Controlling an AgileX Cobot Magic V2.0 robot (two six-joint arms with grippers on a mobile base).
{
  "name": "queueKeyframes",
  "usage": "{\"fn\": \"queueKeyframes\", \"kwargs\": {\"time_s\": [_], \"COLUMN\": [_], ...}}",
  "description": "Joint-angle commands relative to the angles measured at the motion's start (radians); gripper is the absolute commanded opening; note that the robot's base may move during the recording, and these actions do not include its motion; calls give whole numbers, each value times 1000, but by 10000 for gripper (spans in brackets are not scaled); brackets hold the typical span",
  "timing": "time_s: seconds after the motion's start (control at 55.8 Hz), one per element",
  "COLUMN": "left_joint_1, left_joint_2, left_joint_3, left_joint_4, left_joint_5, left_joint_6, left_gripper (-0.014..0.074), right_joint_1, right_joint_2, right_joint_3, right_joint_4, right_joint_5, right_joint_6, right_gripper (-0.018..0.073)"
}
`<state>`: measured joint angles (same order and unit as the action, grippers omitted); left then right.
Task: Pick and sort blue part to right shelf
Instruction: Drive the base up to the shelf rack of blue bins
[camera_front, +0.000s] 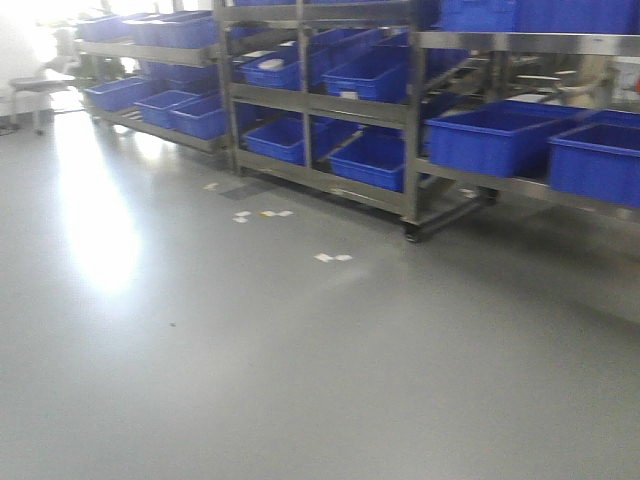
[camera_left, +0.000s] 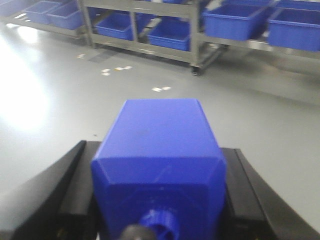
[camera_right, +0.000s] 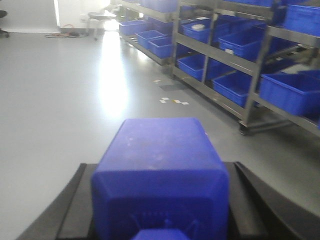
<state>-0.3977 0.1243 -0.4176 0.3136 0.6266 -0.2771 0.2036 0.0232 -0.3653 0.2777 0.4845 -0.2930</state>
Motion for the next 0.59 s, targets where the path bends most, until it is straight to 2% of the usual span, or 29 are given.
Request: {"fn": "queueKeyframes", "kwargs": {"time_s": [0.0,0.573], "left_joint_1": [-8,-8], "left_joint_2": [13,13], "left_joint_3": [-28,-28], "left_joint_4": [12,12], "left_joint_5": [-88,-88], "left_joint_6": [-6,-6], "left_gripper": [316,316], "right_joint_1": [-3,-3], "right_joint_2": [15,15], "right_joint_3": [-26,-26], "right_joint_4": [13,13], "right_joint_5": [-89,-89], "right_joint_6": [-1,-1], "right_gripper": [280,280]}}
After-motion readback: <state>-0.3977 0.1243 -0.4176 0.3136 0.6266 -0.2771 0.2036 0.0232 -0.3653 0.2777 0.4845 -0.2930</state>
